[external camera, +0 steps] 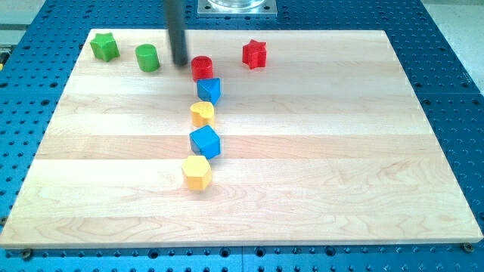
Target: Push the red circle at the bottom left of the board
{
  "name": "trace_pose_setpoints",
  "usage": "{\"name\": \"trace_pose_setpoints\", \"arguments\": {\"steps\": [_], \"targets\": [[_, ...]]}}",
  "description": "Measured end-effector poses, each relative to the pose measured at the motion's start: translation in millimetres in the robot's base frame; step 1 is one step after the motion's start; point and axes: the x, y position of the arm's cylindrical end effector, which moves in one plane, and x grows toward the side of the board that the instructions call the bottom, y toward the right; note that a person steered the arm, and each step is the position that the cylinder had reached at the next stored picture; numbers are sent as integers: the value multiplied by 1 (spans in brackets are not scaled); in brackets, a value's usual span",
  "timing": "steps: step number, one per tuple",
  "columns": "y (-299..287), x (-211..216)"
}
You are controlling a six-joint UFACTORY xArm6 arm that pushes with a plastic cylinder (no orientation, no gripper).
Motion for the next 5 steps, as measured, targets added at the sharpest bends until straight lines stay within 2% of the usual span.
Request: {"name": "trace_pose_setpoints", "arguments": {"steps": [1, 2, 5], "targets": [[-18, 4], [-50, -11], [13, -9]]}}
